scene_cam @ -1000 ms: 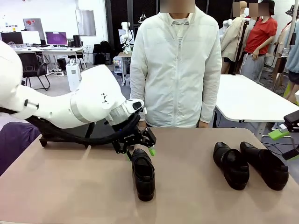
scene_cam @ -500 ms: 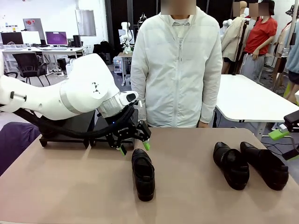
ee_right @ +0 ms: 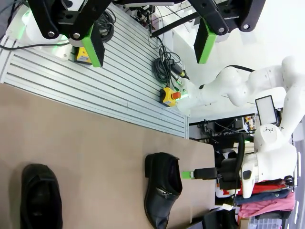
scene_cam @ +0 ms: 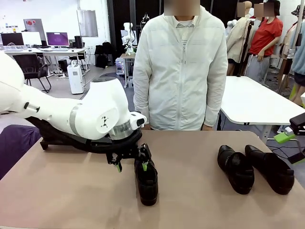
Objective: Organize the shoes by placing them on the stand.
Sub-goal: Place the Shoe from the middle of the table onto the Shoes Stand.
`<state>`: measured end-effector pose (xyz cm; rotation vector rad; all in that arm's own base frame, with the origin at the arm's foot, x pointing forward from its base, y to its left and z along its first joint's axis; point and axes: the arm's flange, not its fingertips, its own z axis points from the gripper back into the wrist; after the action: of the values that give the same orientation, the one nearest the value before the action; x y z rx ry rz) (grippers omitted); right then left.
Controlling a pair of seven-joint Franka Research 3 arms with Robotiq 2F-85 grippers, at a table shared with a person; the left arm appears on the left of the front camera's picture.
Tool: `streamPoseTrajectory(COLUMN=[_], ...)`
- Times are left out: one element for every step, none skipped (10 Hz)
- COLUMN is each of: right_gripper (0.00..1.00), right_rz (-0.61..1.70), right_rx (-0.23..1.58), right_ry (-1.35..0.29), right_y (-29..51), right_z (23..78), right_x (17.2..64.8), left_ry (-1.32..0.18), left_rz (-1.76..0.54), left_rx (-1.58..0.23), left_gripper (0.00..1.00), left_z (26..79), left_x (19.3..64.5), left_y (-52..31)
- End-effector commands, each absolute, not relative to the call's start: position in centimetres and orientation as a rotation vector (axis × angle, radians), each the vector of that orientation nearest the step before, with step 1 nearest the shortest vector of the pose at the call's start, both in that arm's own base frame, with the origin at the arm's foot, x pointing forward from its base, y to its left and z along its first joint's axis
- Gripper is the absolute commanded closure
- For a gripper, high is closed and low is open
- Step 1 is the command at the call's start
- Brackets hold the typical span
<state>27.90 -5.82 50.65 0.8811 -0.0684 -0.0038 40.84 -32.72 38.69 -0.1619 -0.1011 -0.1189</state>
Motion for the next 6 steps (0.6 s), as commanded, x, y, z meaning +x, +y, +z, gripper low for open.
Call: streamPoseTrajectory(right_gripper=[0.00, 0.00, 0.00, 0.00, 0.00, 0.00], right_rz=[-0.008, -0.008, -0.008, -0.008, -0.008, -0.008], right_rx=[0.902, 0.902, 0.902, 0.902, 0.902, 0.902], right_ry=[-0.074, -0.074, -0.074, -0.074, -0.074, -0.074], right_y=[-5.8, -5.8, -5.8, -5.8, -5.8, -5.8], right_z=[50.9, 50.9, 50.9, 50.9, 50.9, 50.9], right_x=[28.0, 28.0, 28.0, 28.0, 28.0, 28.0], left_ry=[-0.105, -0.102, -0.097, -0.122, -0.151, -0.151], left_rz=[-0.077, -0.062, -0.056, -0.026, -0.008, -0.005], left_rx=[-0.105, -0.091, -0.085, -0.055, -0.038, -0.056], left_gripper=[0.00, 0.00, 0.00, 0.00, 0.60, 1.00], left_z=[37.4, 36.5, 35.9, 35.4, 35.3, 35.3], left_x=[41.6, 41.7, 42.0, 42.4, 42.7, 42.7], left_y=[-34.4, -34.7, -35.0, -35.2, -35.1, -35.2])
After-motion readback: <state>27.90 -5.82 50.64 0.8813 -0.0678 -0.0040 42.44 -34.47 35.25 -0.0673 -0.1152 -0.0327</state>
